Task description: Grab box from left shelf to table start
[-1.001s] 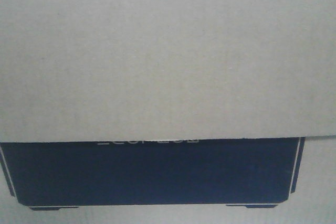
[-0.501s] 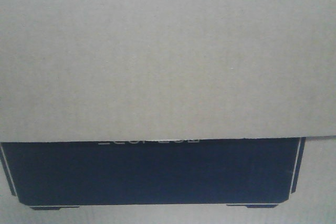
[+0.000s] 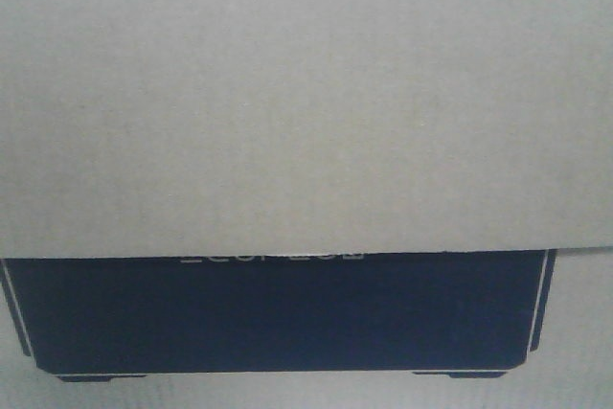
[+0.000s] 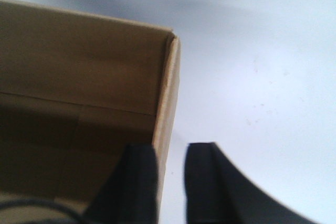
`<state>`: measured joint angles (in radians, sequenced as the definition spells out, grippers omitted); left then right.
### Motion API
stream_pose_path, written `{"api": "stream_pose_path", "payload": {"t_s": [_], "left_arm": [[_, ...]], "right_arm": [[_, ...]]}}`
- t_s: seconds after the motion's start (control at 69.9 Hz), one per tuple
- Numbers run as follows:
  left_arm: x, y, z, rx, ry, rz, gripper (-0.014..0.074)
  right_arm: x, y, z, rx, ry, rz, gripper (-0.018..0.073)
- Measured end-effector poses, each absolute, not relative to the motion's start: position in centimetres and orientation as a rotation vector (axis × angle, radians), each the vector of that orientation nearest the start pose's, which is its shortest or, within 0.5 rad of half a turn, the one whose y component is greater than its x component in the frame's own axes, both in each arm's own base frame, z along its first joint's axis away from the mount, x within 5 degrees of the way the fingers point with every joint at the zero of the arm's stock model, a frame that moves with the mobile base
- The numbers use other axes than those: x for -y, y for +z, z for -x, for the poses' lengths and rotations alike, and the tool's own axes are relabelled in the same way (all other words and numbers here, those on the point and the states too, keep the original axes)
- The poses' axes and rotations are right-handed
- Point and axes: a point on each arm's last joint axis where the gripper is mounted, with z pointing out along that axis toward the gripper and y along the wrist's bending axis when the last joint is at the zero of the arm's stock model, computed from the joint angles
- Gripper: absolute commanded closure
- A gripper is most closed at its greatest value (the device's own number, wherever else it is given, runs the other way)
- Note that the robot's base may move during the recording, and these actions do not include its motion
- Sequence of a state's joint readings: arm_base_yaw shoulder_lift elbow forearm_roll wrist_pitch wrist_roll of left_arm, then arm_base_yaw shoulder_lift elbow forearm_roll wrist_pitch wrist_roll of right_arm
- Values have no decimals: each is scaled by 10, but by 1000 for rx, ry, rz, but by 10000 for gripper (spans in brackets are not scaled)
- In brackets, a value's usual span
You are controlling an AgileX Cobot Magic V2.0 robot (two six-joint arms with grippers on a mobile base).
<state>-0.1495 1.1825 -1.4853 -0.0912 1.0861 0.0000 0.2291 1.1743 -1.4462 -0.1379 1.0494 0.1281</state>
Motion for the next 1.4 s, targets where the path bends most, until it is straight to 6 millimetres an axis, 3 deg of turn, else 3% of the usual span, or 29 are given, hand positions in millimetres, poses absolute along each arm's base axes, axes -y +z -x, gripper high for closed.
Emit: {"api": "stream_pose_path", "payload": {"t_s": [0.086,0.2,0.315,0.415,0.615,0.758,1.058,1.201,1.402], "left_arm": [[36,465,-197,-2205,-180,-162,521],[31,467,-169,-2133,-174,-157,706],[28,458,-149,-2078,-176,-150,691],[24,446,-131,-2011,-167,-142,691],[16,415,-99,-1866,-114,-137,691],[12,383,-81,-1807,-106,-135,691],[7,318,-50,-1680,-112,-126,691],[6,298,-37,-1557,-118,-117,691],[5,281,-35,-1505,-120,-113,691]], "right_arm": [[-35,463,-199,-2195,29,119,512],[-29,475,-173,-2118,43,109,501],[-25,473,-152,-2046,56,109,501],[-22,455,-137,-2009,63,116,501],[-15,401,-104,-1937,78,133,501],[-10,363,-77,-1827,97,140,501],[-2,310,-35,-1674,116,133,501],[0,298,-28,-1650,120,128,501],[0,298,-27,-1627,123,128,501]]}}
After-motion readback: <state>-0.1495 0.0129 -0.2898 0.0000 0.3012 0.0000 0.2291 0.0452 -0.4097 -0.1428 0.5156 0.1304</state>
